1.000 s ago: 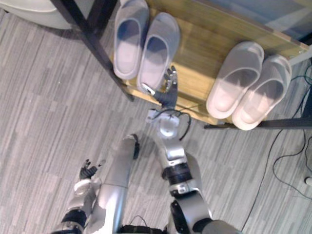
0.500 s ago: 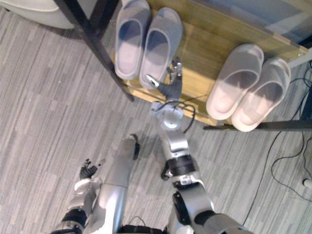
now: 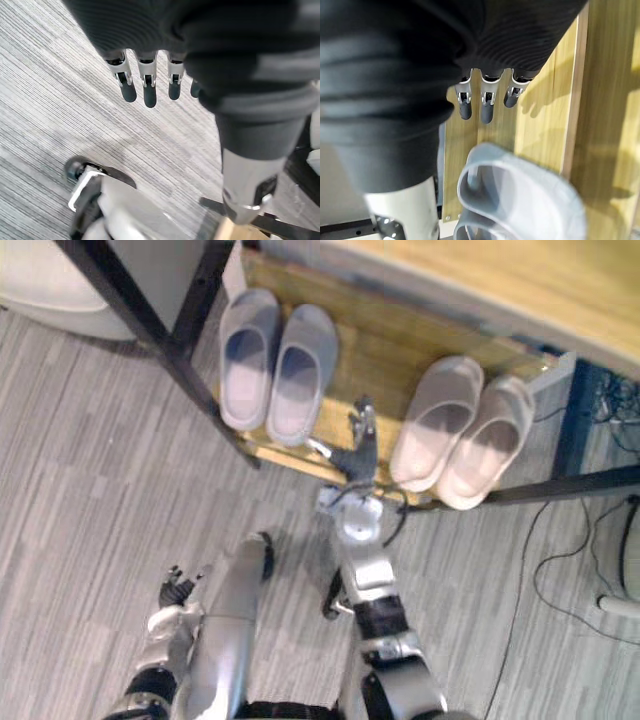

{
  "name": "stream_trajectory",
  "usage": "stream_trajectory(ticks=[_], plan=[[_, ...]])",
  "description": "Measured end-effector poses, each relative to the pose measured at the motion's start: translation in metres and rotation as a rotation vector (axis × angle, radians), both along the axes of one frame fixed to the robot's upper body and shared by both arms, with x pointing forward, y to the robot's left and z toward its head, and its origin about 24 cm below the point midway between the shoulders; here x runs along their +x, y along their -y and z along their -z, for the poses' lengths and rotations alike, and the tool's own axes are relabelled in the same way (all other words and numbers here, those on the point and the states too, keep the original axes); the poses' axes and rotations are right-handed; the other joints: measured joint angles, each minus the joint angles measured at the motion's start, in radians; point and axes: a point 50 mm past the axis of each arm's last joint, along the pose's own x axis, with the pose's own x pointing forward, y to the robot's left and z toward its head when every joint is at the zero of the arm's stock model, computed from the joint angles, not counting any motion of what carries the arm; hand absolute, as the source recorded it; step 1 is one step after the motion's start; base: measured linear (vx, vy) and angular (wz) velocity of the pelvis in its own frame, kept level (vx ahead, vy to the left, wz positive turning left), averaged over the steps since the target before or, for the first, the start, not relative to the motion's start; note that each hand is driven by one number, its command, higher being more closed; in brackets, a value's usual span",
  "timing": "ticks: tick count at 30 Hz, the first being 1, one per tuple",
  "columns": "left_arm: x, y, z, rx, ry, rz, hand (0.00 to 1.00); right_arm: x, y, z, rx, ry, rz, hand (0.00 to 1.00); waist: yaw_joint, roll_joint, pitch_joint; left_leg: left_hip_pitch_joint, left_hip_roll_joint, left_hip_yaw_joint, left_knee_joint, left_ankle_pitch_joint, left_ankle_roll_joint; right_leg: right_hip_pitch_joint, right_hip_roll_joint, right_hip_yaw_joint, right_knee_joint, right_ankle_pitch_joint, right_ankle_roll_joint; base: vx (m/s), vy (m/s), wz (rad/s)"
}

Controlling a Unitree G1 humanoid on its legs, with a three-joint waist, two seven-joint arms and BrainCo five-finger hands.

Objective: Organize the slippers on the shoe rack

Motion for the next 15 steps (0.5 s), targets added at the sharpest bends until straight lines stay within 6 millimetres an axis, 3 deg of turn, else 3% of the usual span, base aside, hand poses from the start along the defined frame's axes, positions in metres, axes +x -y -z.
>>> stream_trajectory(ticks=[7, 10, 15], plan=[[-0.008, 0.012, 0.008, 0.032, -0.039, 0.137, 0.0, -0.037, 0.003, 0.056, -0.141, -0.157, -0.057, 0.0, -0.026, -0.02, -0.012, 0.25, 0.0, 0.015, -0.265, 0.076, 0.005, 0.231, 0.013, -0.021, -0.247, 0.08, 0.008, 0.1, -0.006, -0.02], [-0.024, 0.007, 0.02, 0.098, -0.116, 0.206, 0.0, -0.064, 0.011, 0.092, -0.203, -0.294, -0.07, 0.0, -0.046, -0.054, -0.082, 0.34, 0.003, 0.025, -0.401, 0.118, 0.005, 0.312, 0.029, -0.032, -0.376, 0.121, 0.014, 0.12, -0.004, -0.04], [-0.058, 0.015, 0.043, 0.124, -0.252, 0.323, 0.0, -0.115, 0.036, 0.161, -0.334, -0.601, -0.062, 0.0, -0.062, -0.055, -0.231, 0.504, 0.001, 0.035, -0.608, 0.177, 0.014, 0.47, 0.046, -0.052, -0.59, 0.187, 0.033, 0.19, 0.026, -0.02]])
